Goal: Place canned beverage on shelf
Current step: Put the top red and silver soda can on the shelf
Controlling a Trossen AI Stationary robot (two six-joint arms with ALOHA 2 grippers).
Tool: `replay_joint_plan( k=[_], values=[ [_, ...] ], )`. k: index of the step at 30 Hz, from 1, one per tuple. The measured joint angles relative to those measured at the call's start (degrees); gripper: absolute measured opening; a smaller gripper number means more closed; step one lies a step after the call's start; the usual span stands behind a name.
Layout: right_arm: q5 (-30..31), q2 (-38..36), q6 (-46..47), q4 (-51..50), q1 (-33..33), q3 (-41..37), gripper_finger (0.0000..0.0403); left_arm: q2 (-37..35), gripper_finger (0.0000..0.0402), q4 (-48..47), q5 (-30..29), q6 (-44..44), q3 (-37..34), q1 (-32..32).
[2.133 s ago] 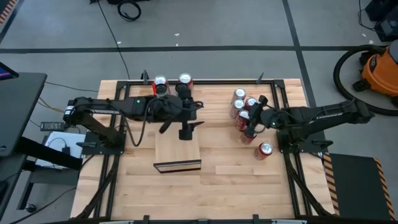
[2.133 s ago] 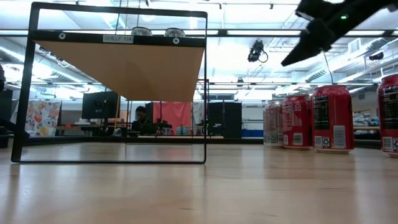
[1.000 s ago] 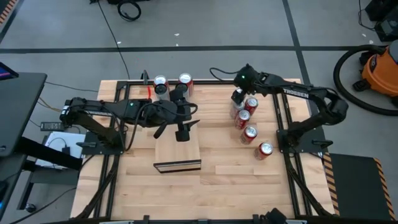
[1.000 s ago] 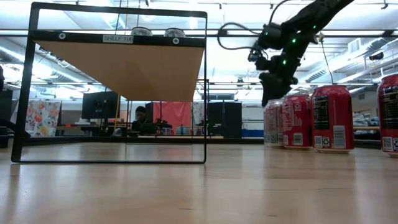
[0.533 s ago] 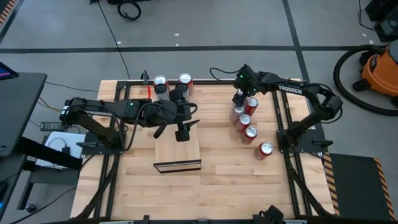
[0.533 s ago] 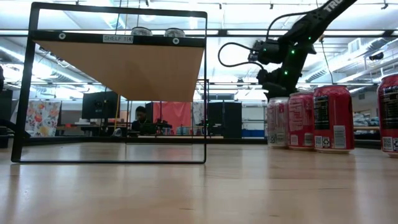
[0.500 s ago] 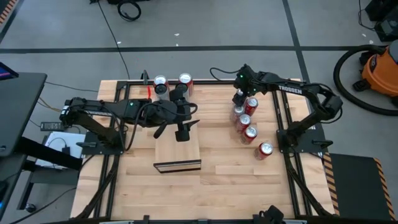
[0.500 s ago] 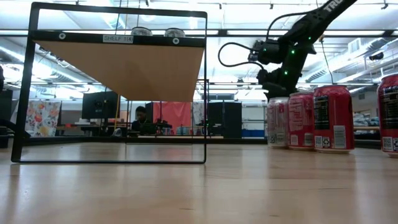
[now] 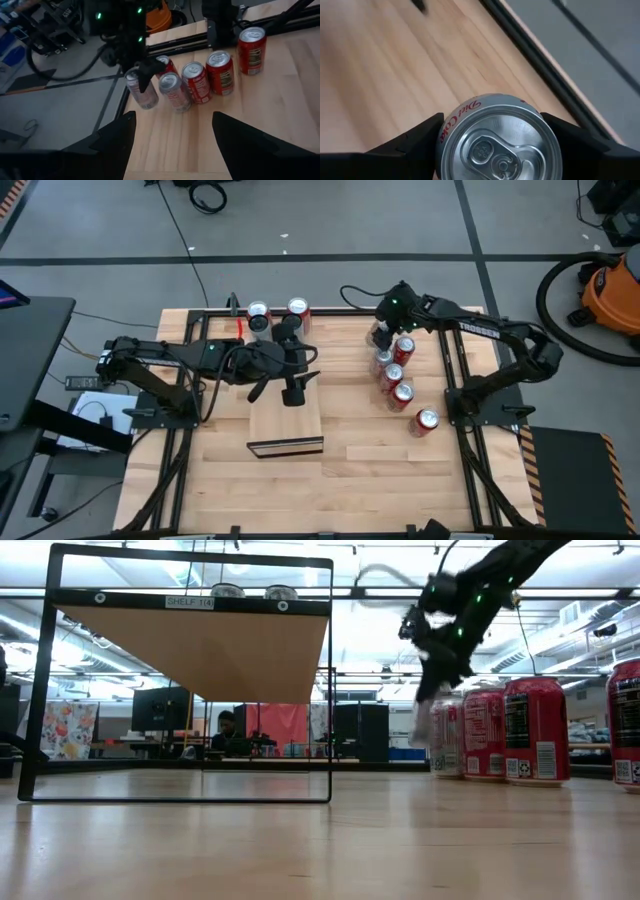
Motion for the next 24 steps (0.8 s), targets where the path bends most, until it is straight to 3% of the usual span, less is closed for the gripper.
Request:
replay_joint_plan(
  k=[9, 16, 24],
  values=[
    [-0.71, -6.1, 0.75, 0.44, 12.81, 0.02, 0.0317, -0.37, 0.0272, 0.04, -1.25, -2.08, 0.0, 0.35],
    [0.76, -3.55, 0.51, 0.68, 26.7, 0.02, 0.0318, -0.37, 0.0272, 0.06, 0.33, -3.45, 0.0, 0.35],
    [-3.63, 3.46, -3.42, -0.37, 33.29, 0.02, 0.0319, -0.37, 0.0272, 0.04, 0.4, -3.51, 0.0, 0.31]
  ],
)
